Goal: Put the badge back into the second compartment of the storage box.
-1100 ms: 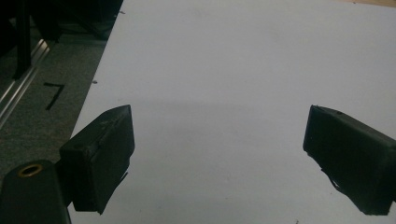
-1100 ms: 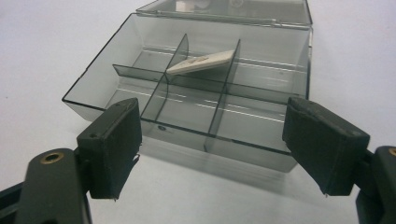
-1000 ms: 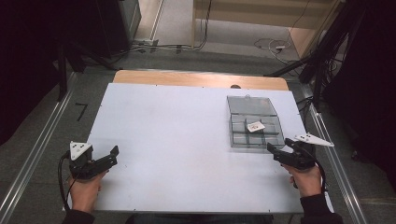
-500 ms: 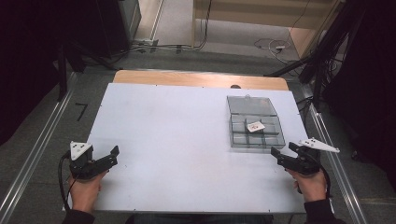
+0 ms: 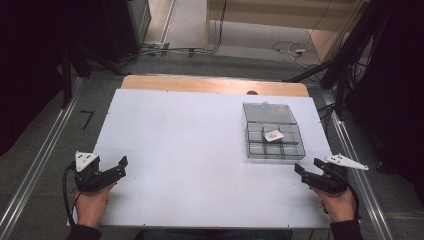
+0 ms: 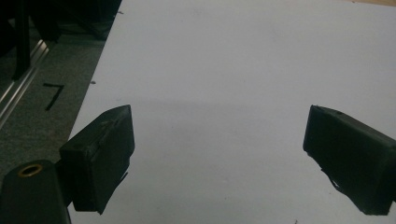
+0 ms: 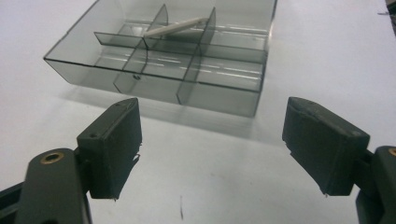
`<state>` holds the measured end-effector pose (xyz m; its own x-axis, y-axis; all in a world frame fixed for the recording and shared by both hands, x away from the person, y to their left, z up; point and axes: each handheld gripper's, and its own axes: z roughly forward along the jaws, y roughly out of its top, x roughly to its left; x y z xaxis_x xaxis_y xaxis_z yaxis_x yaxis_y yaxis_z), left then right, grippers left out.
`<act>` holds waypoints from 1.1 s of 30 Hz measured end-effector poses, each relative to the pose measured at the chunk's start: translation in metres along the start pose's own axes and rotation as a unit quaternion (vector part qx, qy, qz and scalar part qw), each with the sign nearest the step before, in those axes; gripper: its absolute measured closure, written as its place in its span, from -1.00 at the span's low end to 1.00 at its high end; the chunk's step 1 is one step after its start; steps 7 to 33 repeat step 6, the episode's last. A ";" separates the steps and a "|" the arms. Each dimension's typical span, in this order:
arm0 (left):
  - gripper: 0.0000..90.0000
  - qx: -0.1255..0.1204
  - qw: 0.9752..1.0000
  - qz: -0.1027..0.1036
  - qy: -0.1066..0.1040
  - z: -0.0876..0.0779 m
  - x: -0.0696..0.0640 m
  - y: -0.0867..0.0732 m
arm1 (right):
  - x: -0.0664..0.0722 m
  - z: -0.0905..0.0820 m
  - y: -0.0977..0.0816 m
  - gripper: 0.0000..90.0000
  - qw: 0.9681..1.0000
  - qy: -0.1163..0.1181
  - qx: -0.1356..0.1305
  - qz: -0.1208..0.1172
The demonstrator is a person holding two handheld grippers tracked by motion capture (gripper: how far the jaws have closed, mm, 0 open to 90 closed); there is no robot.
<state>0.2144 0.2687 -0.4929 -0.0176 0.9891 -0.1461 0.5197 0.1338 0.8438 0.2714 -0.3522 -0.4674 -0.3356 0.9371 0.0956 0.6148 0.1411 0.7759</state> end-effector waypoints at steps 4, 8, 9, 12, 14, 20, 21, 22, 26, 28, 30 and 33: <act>-0.80 0.000 1.000 0.001 -0.001 0.000 -0.001 0.000 | -0.007 0.000 -0.008 -0.59 1.000 -0.016 0.012 -0.003; -0.80 0.000 1.000 0.001 -0.001 0.000 -0.001 0.000 | -0.011 0.000 -0.011 -0.60 1.000 -0.018 0.016 0.003; -0.80 0.000 1.000 0.001 -0.001 0.000 -0.001 0.000 | -0.011 0.000 -0.011 -0.60 1.000 -0.018 0.016 0.003; -0.80 0.000 1.000 0.001 -0.001 0.000 -0.001 0.000 | -0.011 0.000 -0.011 -0.60 1.000 -0.018 0.016 0.003; -0.80 0.000 1.000 0.001 -0.001 0.000 -0.001 0.000 | -0.011 0.000 -0.011 -0.60 1.000 -0.018 0.016 0.003; -0.80 0.000 1.000 0.001 -0.001 0.000 -0.001 0.000 | -0.011 0.000 -0.011 -0.60 1.000 -0.018 0.016 0.003; -0.80 0.000 1.000 0.001 -0.001 0.000 -0.001 0.000 | -0.011 0.000 -0.011 -0.60 1.000 -0.018 0.016 0.003; -0.80 0.000 1.000 0.001 -0.001 0.000 -0.001 0.000 | -0.011 0.000 -0.011 -0.60 1.000 -0.018 0.016 0.003; -0.80 0.000 1.000 0.001 -0.001 0.000 -0.001 0.000 | -0.011 0.000 -0.011 -0.60 1.000 -0.018 0.016 0.003; -0.80 0.000 1.000 0.001 -0.001 0.000 -0.001 0.000 | -0.011 0.000 -0.011 -0.60 1.000 -0.018 0.016 0.003; -0.80 0.000 1.000 0.001 -0.001 0.000 -0.001 0.000 | -0.011 0.000 -0.011 -0.60 1.000 -0.018 0.016 0.003; -0.80 0.000 1.000 0.001 -0.001 0.000 -0.001 0.000 | -0.011 0.000 -0.011 -0.60 1.000 -0.018 0.016 0.003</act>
